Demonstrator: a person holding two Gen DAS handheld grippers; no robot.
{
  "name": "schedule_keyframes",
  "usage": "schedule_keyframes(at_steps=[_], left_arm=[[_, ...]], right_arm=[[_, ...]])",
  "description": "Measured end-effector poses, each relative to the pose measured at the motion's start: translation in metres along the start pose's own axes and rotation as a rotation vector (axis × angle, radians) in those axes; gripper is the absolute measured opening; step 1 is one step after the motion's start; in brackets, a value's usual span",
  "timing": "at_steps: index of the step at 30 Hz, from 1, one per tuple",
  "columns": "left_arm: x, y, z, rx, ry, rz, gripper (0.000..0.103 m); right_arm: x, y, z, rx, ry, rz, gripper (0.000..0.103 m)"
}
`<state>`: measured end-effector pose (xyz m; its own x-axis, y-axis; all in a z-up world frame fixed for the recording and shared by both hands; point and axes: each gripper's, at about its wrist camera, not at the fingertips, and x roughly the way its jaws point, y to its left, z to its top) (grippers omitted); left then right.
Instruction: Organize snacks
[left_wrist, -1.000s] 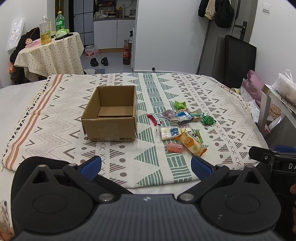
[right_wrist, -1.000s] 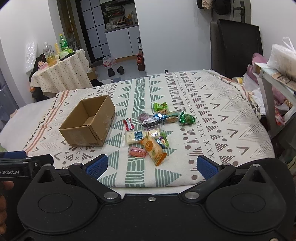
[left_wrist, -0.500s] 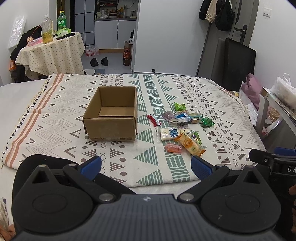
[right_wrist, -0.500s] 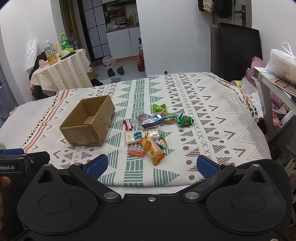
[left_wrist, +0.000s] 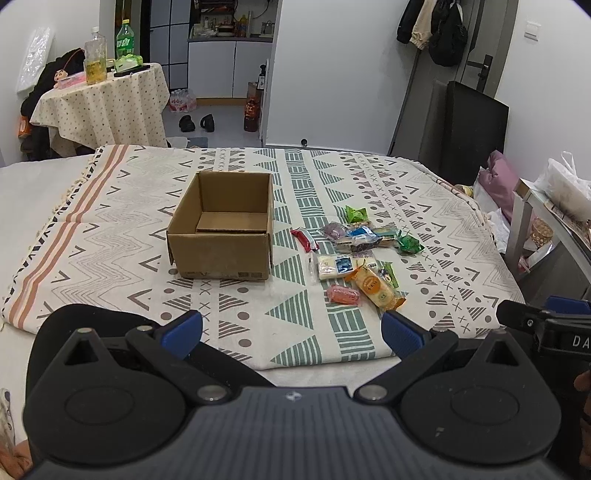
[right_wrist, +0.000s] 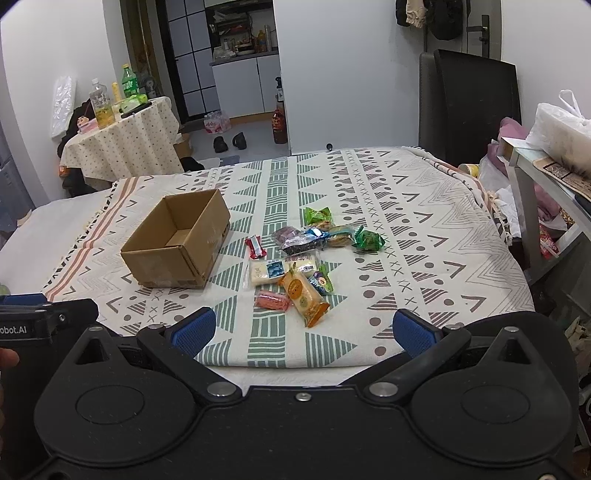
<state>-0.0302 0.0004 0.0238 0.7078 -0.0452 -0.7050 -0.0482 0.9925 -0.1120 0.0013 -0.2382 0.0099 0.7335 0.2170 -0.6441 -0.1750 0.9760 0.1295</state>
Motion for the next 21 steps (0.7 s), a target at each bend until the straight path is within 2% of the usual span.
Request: schedule_keyframes(at_steps=[21], left_arm=[[0.012,0.001,0.004,0.020,0.024,0.005,0.103]], right_arm=[[0.007,0.000,0.002,0.004,0.020,0.015,0.103]])
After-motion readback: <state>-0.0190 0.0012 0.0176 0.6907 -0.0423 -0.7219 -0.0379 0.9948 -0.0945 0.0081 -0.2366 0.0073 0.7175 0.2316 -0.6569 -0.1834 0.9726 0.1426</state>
